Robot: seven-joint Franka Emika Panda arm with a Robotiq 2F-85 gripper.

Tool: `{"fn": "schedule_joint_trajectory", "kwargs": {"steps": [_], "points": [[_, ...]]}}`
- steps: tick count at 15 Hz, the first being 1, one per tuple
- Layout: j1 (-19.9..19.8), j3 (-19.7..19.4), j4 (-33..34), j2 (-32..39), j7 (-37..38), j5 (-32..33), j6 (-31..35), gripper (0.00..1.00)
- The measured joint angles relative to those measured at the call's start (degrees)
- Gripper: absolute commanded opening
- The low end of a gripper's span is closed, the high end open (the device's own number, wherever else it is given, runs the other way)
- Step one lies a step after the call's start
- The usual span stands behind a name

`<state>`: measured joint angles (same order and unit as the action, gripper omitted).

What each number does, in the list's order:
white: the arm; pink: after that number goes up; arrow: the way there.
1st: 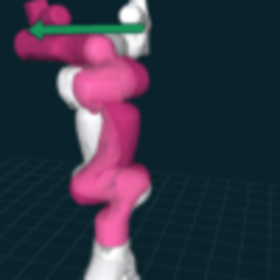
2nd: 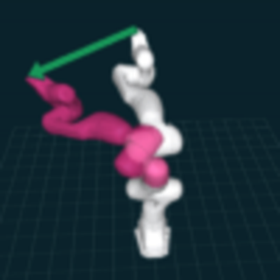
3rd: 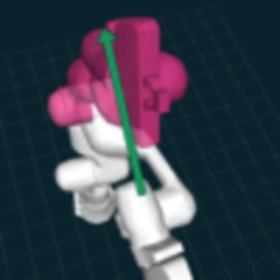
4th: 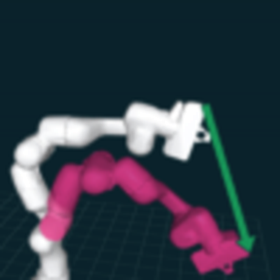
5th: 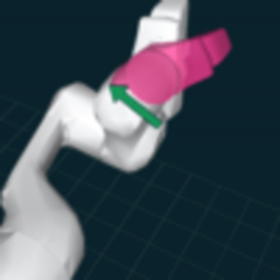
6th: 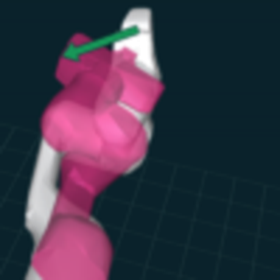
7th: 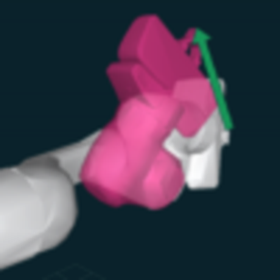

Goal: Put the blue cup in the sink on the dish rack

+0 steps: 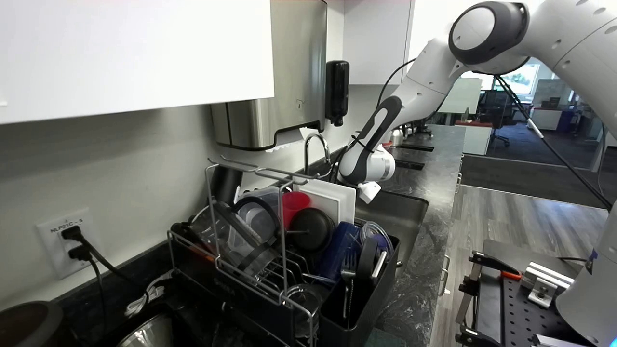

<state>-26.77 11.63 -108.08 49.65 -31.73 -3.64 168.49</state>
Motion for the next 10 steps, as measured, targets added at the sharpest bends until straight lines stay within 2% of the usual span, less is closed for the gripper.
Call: {"fn": "schedule_joint_trajectory", "kwargs": {"steps": [10], "points": [[-5.4, 3.7, 4.8, 6.7, 0.0, 6.4, 4.9, 1.0]]}}
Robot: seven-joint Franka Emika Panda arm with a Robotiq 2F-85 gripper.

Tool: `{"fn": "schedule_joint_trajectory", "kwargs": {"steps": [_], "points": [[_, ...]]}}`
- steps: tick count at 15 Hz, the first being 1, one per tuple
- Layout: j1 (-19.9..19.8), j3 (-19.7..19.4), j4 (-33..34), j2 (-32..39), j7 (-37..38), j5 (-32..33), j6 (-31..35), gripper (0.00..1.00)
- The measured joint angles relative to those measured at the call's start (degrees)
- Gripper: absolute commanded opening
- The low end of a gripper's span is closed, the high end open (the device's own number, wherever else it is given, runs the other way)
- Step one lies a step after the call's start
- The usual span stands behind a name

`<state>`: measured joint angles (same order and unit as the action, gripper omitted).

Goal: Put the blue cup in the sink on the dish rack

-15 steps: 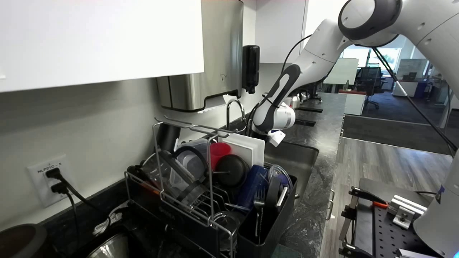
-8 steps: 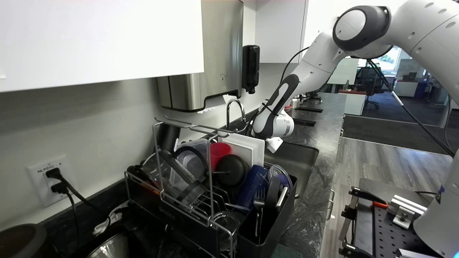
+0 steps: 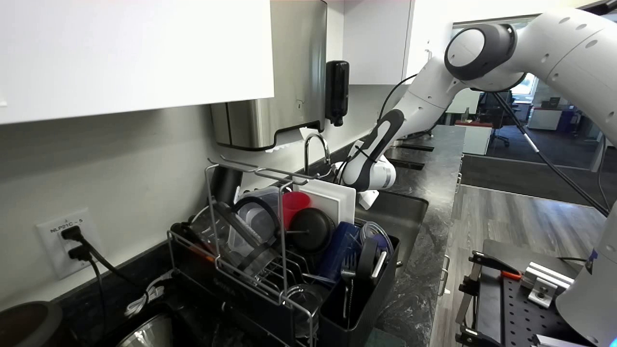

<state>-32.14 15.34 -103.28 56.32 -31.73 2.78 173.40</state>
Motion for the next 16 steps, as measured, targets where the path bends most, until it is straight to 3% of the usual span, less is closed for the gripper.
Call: {"fn": "schedule_joint_trajectory", "kwargs": {"steps": [10, 16], "points": [[-0.8, 0.6, 0.9, 1.3, 0.0, 3.1, 0.4, 1.0], [1.2, -2.9, 0.9, 0.1, 1.0, 3.6, -3.1, 1.0]]}}
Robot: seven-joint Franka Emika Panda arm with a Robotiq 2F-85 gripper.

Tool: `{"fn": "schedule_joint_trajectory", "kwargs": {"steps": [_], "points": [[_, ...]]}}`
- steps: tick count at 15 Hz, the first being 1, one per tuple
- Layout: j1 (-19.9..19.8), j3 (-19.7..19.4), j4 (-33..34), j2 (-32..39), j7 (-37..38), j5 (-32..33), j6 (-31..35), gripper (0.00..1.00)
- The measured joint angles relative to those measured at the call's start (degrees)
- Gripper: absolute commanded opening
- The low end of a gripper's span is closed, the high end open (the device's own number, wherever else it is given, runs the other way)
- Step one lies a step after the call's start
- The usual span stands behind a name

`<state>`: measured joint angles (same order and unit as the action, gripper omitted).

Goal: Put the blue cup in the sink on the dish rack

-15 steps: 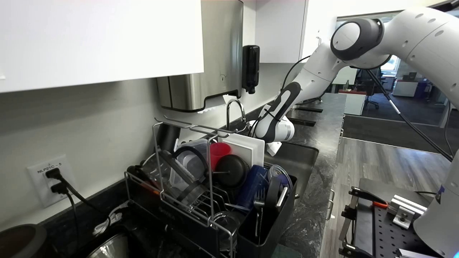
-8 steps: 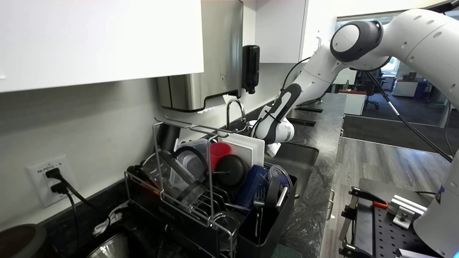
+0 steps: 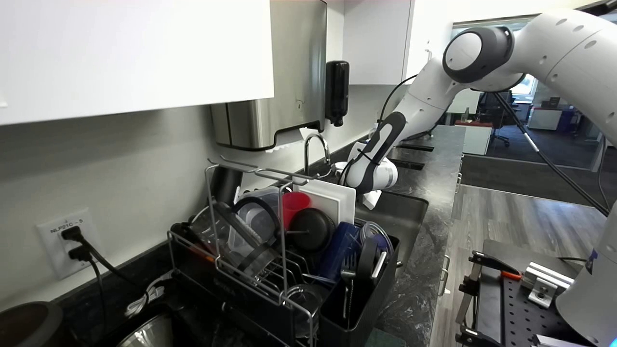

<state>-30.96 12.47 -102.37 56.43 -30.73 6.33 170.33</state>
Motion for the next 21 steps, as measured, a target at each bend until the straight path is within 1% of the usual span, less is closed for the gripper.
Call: {"fn": "schedule_joint_trajectory", "kwargs": {"steps": [6, 9, 13, 16, 21], "points": [[3.3, -3.3, 0.1, -1.9, 0.6, 0.0, -9.6, 1.0], [5.2, -5.4, 0.4, -2.6, 1.0, 0.0, -13.2, 1.0], [7.2, -7.7, 0.5, -3.6, 1.2, 0.0, -16.0, 1.0], [8.2, -8.7, 0.5, -3.8, 1.2, 0.0, -16.7, 1.0], [8.8, -9.6, 0.5, -3.8, 1.2, 0.0, -18.4, 1.0]]}}
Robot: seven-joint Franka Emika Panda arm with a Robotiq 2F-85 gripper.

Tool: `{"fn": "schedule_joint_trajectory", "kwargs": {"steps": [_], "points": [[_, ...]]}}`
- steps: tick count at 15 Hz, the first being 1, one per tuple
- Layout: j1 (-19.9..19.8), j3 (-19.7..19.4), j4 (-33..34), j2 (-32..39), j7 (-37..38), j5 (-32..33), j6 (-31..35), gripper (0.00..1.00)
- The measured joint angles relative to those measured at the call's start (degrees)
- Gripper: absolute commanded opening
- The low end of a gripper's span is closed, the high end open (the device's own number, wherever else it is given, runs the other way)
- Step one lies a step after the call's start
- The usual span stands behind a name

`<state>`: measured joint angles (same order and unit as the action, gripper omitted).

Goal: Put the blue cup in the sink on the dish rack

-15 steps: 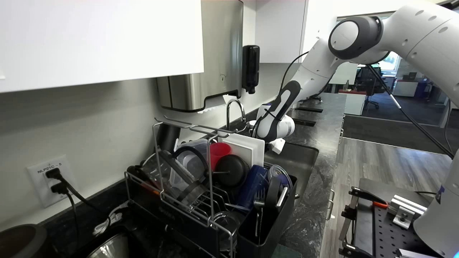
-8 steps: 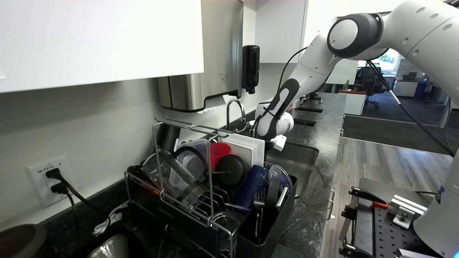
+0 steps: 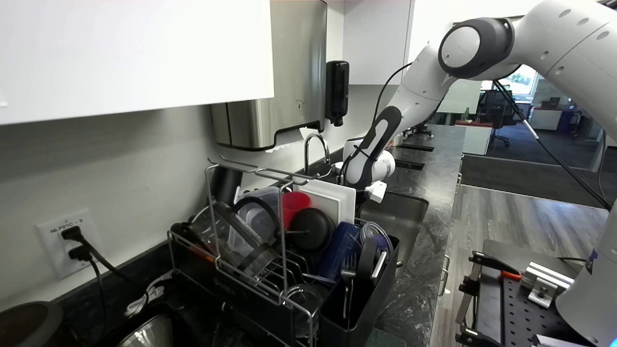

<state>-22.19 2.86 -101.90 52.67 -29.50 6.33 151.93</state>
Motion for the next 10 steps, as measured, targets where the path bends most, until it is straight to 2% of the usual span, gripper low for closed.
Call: {"fn": "schedule_joint_trajectory", "kwargs": {"steps": [10], "points": [[0.2, -1.7, -0.3, 0.0, 0.0, 0.0, -2.6, 1.0]]}}
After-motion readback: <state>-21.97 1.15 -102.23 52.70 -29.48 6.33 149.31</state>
